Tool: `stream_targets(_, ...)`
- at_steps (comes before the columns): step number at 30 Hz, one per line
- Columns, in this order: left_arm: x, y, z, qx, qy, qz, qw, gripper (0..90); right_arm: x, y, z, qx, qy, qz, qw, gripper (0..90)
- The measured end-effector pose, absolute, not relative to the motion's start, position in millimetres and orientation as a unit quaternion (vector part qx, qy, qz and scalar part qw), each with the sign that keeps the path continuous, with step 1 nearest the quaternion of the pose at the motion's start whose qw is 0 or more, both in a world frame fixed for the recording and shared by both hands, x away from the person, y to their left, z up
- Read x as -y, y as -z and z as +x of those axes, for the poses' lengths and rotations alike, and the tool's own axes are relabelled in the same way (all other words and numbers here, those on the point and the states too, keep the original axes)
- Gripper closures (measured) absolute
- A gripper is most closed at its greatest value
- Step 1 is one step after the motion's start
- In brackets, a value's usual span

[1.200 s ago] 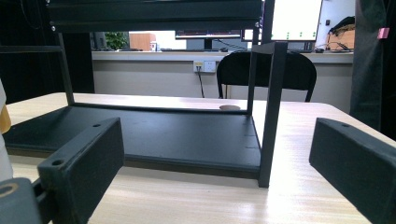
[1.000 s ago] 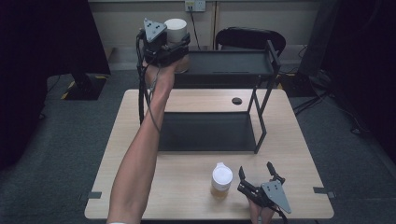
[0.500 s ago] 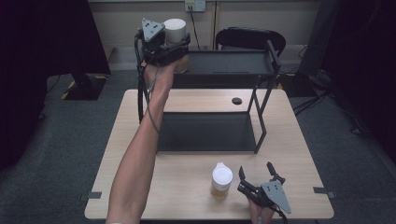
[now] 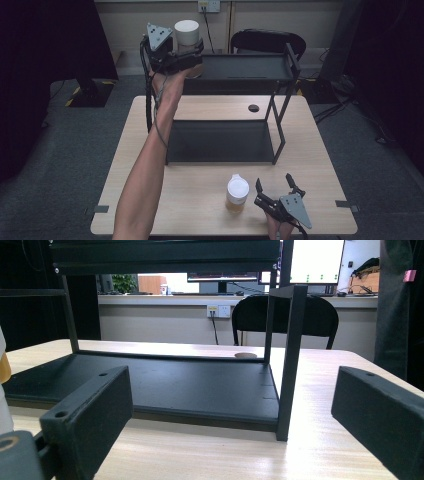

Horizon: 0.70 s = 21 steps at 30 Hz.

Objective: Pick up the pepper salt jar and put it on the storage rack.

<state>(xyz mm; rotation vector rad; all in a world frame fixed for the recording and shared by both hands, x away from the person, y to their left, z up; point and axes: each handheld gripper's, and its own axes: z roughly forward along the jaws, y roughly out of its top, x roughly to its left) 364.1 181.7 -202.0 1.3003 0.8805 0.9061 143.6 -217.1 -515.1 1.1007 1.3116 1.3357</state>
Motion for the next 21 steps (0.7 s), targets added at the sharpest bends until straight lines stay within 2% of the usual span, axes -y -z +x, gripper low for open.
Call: stream_targets(21, -193, 223, 331, -0.343, -0.388, 0.556, 0.65, 0.0, 217, 515, 144, -0.534, -0.544, 0.449, 0.467, 1.9)
